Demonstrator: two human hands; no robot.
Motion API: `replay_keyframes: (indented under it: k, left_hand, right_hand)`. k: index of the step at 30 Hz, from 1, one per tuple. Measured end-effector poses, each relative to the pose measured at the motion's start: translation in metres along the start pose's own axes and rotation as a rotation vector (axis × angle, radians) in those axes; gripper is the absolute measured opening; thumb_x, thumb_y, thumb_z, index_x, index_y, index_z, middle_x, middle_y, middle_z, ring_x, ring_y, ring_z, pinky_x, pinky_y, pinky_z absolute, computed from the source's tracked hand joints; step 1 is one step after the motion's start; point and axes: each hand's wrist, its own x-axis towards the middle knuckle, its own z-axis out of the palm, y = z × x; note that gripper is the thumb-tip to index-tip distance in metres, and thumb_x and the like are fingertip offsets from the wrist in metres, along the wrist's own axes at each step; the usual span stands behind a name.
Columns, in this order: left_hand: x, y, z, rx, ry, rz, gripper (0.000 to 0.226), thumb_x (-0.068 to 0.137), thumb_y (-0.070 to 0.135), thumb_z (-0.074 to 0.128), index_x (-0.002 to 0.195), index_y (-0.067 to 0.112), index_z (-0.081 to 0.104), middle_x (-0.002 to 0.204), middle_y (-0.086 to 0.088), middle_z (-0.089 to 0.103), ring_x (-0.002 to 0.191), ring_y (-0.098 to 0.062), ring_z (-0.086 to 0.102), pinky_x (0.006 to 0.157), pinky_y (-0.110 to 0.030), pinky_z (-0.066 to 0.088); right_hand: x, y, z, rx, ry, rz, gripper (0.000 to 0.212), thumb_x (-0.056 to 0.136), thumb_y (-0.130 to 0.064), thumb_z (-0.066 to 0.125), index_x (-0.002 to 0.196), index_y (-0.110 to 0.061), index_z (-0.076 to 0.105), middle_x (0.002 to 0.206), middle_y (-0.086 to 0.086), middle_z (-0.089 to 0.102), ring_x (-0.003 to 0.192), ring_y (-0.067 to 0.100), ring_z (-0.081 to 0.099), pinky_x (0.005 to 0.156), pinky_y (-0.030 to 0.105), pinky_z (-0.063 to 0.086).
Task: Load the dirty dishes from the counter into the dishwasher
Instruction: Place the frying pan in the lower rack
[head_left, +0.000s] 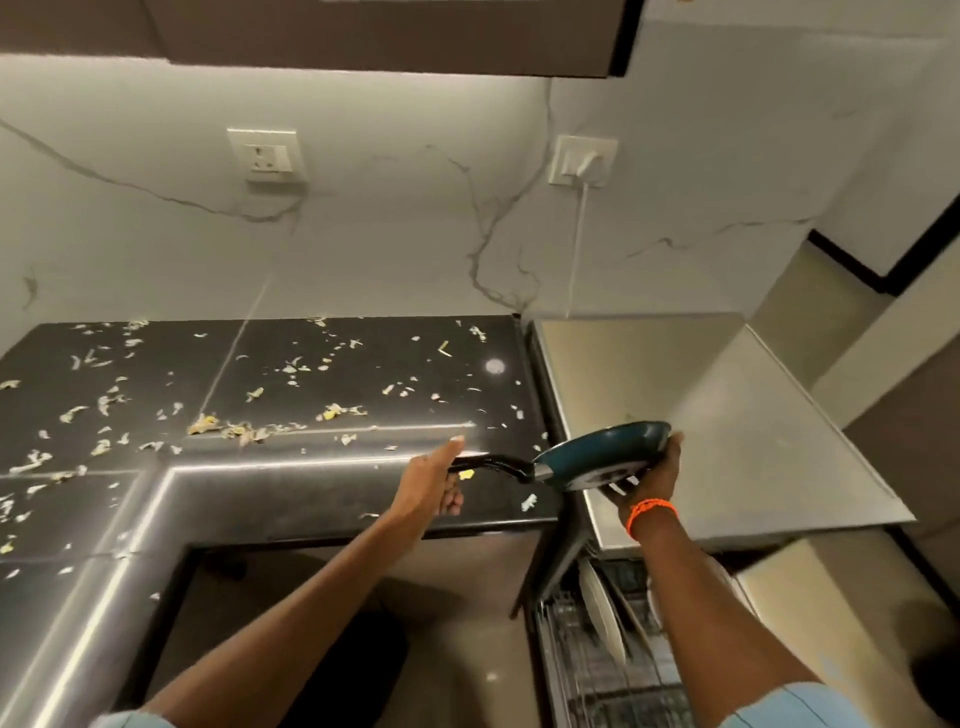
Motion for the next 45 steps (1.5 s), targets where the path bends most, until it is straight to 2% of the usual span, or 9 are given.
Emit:
replay_keyframes:
  k: [3,8,13,20,27,32,36,41,45]
  left_hand:
    - [-0.016,-0.018,0.03,-0.011,-0.003,-0.025,0.049,0.097,0.047,0.058,0.06,0.015,0.05,0.054,-0.011,0.047,0.053,-0.024,0.054,0.054,-0.03,0.048]
    - [-0.041,-0.037,0.069,0.037,-0.101,-0.022,0.041,0.099,0.032,0.052,0.067,0.007,0.059,0.053,-0.013,0.059,0.05,-0.026,0.055,0.041,-0.022,0.04]
    - [-0.065,-0.076,0.103,-0.067,-0.222,-0.156,0.026,0.098,0.025,0.051,0.097,0.007,0.07,0.079,-0.014,0.073,0.054,-0.023,0.064,0.048,-0.026,0.049]
    - [-0.132,-0.12,0.154,-0.089,-0.397,-0.253,0.028,0.097,0.031,0.067,0.101,0.004,0.07,0.084,-0.021,0.075,0.067,-0.028,0.07,0.059,-0.03,0.056]
    - [-0.154,-0.14,0.217,-0.043,-0.501,-0.208,0.042,0.09,0.039,0.076,0.109,0.002,0.072,0.097,-0.02,0.077,0.09,-0.031,0.074,0.081,-0.036,0.055]
    - [-0.175,-0.171,0.282,-0.054,-0.428,-0.242,0.029,0.092,0.03,0.074,0.099,0.002,0.074,0.09,-0.021,0.075,0.076,-0.026,0.073,0.062,-0.025,0.058]
    - [-0.199,-0.207,0.327,-0.092,-0.283,-0.278,0.035,0.09,0.03,0.075,0.102,-0.003,0.076,0.085,-0.021,0.074,0.06,-0.018,0.067,0.052,-0.02,0.052]
    - [-0.232,-0.236,0.373,-0.201,-0.145,-0.347,0.026,0.088,0.026,0.077,0.092,0.001,0.076,0.093,-0.027,0.072,0.061,-0.02,0.069,0.046,-0.019,0.051]
    - [-0.239,-0.237,0.387,-0.294,-0.08,-0.38,0.047,0.088,0.029,0.077,0.116,-0.008,0.066,0.102,-0.033,0.071,0.062,-0.019,0.067,0.048,-0.02,0.054]
  right_hand:
    - [-0.01,-0.002,-0.053,0.006,0.093,-0.027,0.083,0.079,-0.085,0.044,0.138,-0.027,0.054,0.131,0.006,0.058,0.12,0.035,0.054,0.1,0.059,0.046]
    - [-0.041,-0.006,-0.121,0.069,0.208,-0.037,0.072,0.083,-0.082,0.044,0.123,-0.025,0.062,0.128,0.005,0.065,0.109,0.028,0.06,0.098,0.05,0.049]
    - [-0.079,0.004,-0.196,-0.025,0.33,-0.062,0.082,0.077,-0.088,0.043,0.121,-0.021,0.064,0.108,0.007,0.069,0.1,0.03,0.064,0.071,0.04,0.053]
    - [-0.118,0.001,-0.289,-0.016,0.449,-0.053,0.071,0.078,-0.086,0.047,0.093,-0.019,0.064,0.102,0.012,0.07,0.091,0.032,0.064,0.094,0.049,0.051]
    - [-0.126,-0.015,-0.378,-0.123,0.453,0.048,0.09,0.076,-0.089,0.043,0.125,-0.015,0.059,0.113,0.016,0.068,0.102,0.039,0.066,0.088,0.05,0.055]
    - [-0.11,-0.031,-0.458,-0.204,0.367,0.117,0.087,0.077,-0.089,0.041,0.125,-0.018,0.057,0.109,0.016,0.068,0.101,0.038,0.067,0.089,0.05,0.055]
    - [-0.093,-0.057,-0.515,-0.394,0.254,0.128,0.084,0.078,-0.088,0.043,0.124,-0.02,0.06,0.111,0.013,0.069,0.101,0.033,0.067,0.085,0.048,0.058]
    - [-0.076,-0.104,-0.557,-0.679,0.02,0.077,0.054,0.08,-0.073,0.061,0.114,-0.032,0.066,0.113,0.004,0.068,0.104,0.029,0.066,0.09,0.053,0.057]
    - [-0.048,-0.128,-0.565,-0.78,-0.175,0.066,0.053,0.075,-0.057,0.078,0.122,-0.036,0.063,0.108,0.006,0.073,0.103,0.028,0.071,0.089,0.051,0.058]
